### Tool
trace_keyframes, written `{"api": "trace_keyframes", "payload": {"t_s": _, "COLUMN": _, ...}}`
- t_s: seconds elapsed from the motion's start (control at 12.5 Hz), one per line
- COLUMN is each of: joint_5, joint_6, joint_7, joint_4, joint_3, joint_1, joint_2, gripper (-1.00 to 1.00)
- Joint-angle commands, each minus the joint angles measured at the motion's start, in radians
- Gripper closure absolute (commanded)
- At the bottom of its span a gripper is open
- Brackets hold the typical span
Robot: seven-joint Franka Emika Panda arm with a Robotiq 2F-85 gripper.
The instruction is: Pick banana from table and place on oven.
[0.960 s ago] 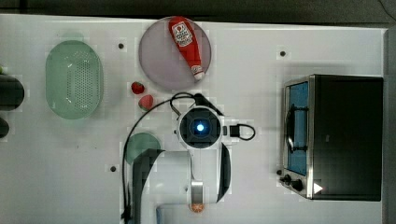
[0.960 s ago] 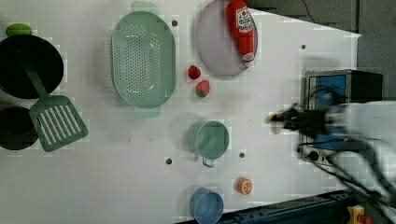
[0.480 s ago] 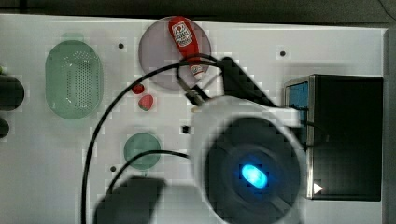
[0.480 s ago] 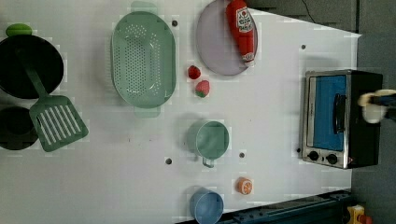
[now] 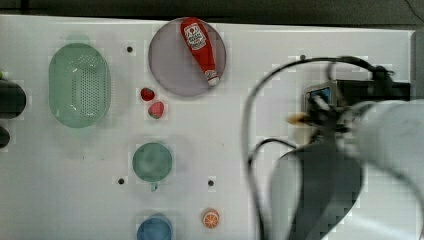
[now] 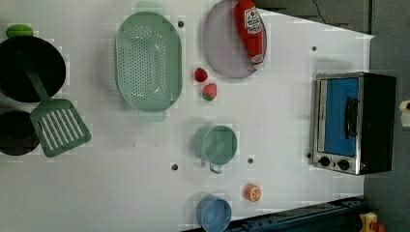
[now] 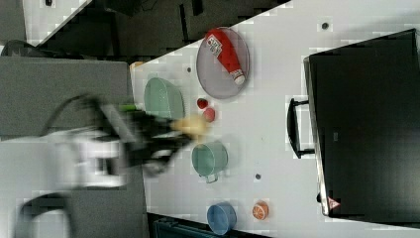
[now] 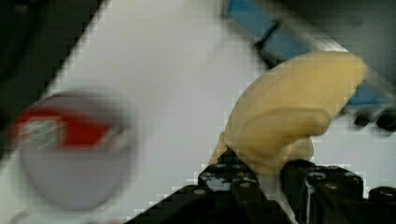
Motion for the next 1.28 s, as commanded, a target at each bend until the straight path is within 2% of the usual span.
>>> {"api": "trace_keyframes", "payload": {"t_s": 0.08, "joint_5": -0.03, "joint_6": 0.06, "joint_7": -0.268, "joint_4": 0.026, "joint_3": -0.105, "joint_1": -0.047, "joint_2": 0.128, "gripper": 0.53}}
{"api": "trace_keyframes", "payload": {"t_s": 0.24, "joint_5": -0.03, "joint_6": 0.134, "joint_7": -0.38, "joint_4": 0.062, "joint_3": -0.166, "joint_1": -0.047, "joint_2": 0.211, "gripper": 0.53}}
{"api": "trace_keyframes", "payload": {"t_s": 0.48, "joint_5": -0.03, "joint_6": 0.151, "joint_7": -0.475, "joint_4": 0.105, "joint_3": -0.225, "joint_1": -0.048, "joint_2": 0.317, "gripper": 0.53}}
{"api": "trace_keyframes", "payload": {"t_s": 0.56, "joint_5": -0.03, "joint_6": 0.163, "joint_7": -0.489, "joint_4": 0.112, "joint_3": -0.236, "joint_1": -0.048, "joint_2": 0.342, "gripper": 0.44}}
{"api": "trace_keyframes", "payload": {"t_s": 1.04, "joint_5": -0.031, "joint_6": 0.215, "joint_7": -0.535, "joint_4": 0.114, "joint_3": -0.242, "joint_1": -0.049, "joint_2": 0.374, "gripper": -0.88}}
{"api": "trace_keyframes", "payload": {"t_s": 1.12, "joint_5": -0.032, "joint_6": 0.207, "joint_7": -0.537, "joint_4": 0.119, "joint_3": -0.238, "joint_1": -0.046, "joint_2": 0.366, "gripper": -1.0}}
{"api": "trace_keyframes", "payload": {"t_s": 1.28, "joint_5": -0.032, "joint_6": 0.152, "joint_7": -0.538, "joint_4": 0.134, "joint_3": -0.209, "joint_1": -0.023, "joint_2": 0.325, "gripper": -1.0}}
